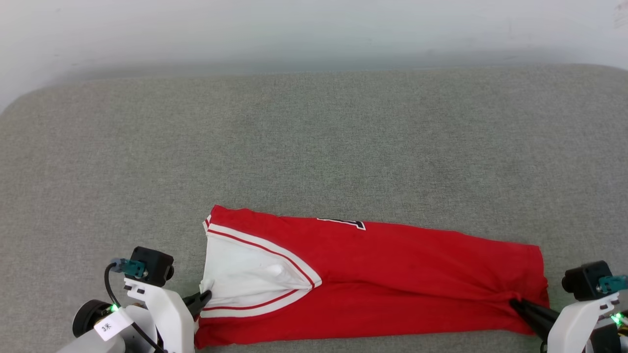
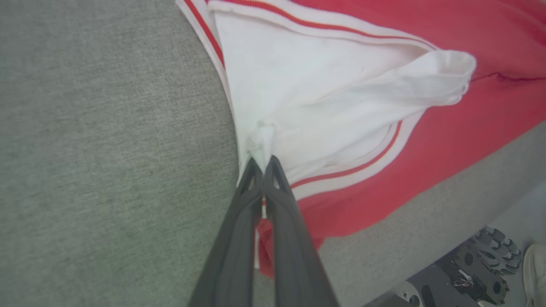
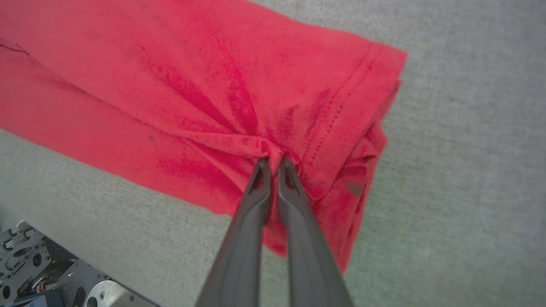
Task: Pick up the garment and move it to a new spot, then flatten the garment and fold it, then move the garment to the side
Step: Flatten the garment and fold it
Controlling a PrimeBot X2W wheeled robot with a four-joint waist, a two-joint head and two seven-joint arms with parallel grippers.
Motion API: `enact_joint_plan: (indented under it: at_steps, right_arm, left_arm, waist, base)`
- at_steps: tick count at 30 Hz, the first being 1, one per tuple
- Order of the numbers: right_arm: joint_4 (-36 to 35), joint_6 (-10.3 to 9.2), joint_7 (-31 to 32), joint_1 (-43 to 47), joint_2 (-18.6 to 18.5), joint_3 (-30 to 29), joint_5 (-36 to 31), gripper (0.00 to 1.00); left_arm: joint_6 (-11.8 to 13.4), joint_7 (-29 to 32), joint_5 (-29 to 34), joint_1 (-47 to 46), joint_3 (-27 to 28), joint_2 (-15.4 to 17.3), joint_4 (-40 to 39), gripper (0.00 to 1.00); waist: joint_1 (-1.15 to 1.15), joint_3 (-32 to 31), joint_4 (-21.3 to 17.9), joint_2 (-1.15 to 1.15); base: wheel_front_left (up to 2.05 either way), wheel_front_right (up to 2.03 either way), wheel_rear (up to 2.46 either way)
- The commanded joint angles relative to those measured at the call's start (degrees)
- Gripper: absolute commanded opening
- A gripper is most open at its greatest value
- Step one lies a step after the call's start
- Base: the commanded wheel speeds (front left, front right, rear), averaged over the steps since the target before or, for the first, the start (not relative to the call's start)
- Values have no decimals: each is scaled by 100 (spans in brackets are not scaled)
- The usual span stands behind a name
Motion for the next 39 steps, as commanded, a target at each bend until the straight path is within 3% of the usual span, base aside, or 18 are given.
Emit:
enact_joint_plan:
  at_steps: [1,7,8,9,14,25,33,39]
  right_arm:
    - [41,-5,6,98,60,-48,-31,0]
    - [200,-5,-89,258,249,-133,-111,0]
    - [209,-5,-126,248,286,-190,-90,47]
    - [201,-5,-162,240,299,-240,-98,100]
    - [-81,-5,-268,321,277,-472,-108,100]
    - [-847,-4,297,351,-248,-1197,89,100]
    - [-517,-4,1256,-44,-554,-1116,771,100]
    - [-120,-4,1562,-297,-486,-841,994,100]
  left_arm:
    - [-20,-43,-18,101,-8,-38,49,0]
    - [15,-199,74,100,-10,-127,264,0]
    - [44,-269,84,114,13,-154,288,21]
    - [73,-351,108,138,33,-182,303,100]
    - [307,-927,259,250,171,-305,261,100]
    - [1213,-2286,838,437,606,-463,68,100]
    - [1551,-2628,1357,397,1004,-706,92,100]
    - [1708,-2659,2039,466,1492,-1011,10,100]
  waist:
    - [0,23,-3,-1]
    - [0,43,-31,-1]
    - [0,28,-38,-1]
    - [0,2,-46,-1]
    - [0,-111,-72,-1]
    - [0,-105,-70,-1]
    - [0,18,23,-1]
    - [0,94,152,-1]
  base:
    - [0,0,0]
    - [0,0,0]
    - [0,0,0]
    - [0,0,0]
    - [0,0,0]
    - [0,0,0]
    - [0,0,0]
    - [0,0,0]
